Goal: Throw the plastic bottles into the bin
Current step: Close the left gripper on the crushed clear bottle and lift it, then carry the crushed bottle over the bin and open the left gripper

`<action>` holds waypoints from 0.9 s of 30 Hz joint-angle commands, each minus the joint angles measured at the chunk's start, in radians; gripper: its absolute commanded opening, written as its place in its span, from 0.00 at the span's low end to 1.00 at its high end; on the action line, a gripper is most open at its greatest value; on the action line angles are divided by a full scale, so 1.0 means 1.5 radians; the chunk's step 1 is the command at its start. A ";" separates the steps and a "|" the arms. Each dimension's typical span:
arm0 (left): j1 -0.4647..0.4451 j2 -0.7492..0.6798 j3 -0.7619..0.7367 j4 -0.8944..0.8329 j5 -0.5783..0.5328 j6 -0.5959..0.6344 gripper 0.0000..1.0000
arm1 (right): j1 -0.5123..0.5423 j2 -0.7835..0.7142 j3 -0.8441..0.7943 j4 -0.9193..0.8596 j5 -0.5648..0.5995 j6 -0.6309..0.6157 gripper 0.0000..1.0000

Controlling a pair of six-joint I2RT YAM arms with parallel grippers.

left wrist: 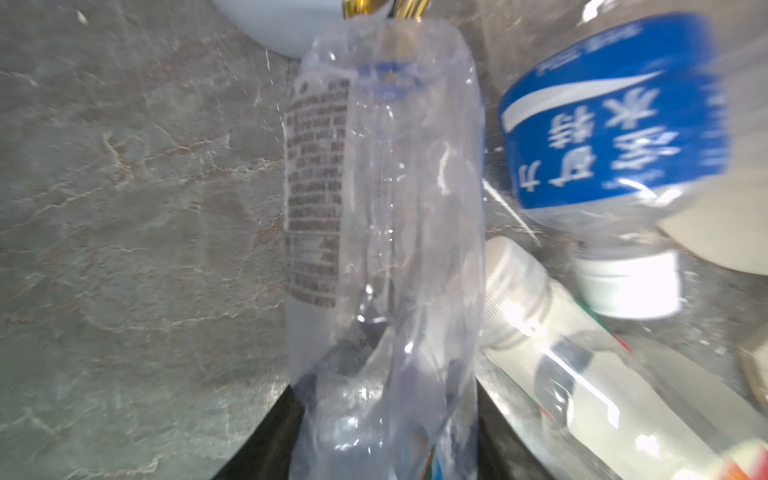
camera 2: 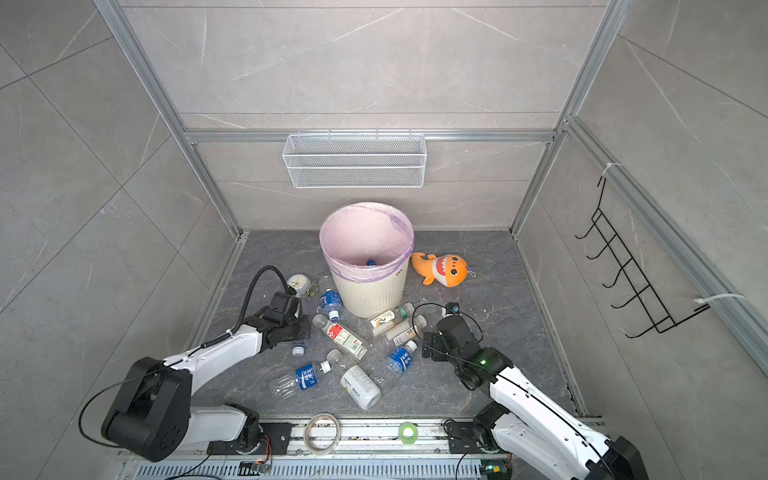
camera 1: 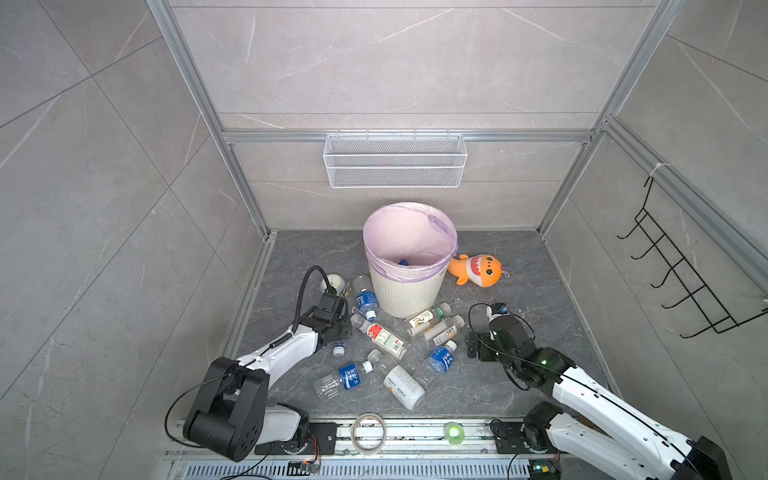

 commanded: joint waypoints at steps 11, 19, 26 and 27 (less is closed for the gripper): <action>-0.002 -0.284 -0.134 0.112 0.074 0.045 0.52 | 0.000 -0.011 0.004 0.005 0.009 0.009 1.00; -0.008 -0.382 -0.152 0.138 0.122 0.041 0.52 | 0.000 -0.011 0.003 0.006 0.007 0.008 0.99; -0.010 -0.403 -0.055 0.129 0.165 0.020 0.52 | 0.000 -0.015 0.002 0.007 0.004 0.006 0.99; -0.009 -0.399 -0.030 0.126 0.170 0.020 0.52 | -0.001 -0.017 0.001 0.007 0.004 0.006 0.99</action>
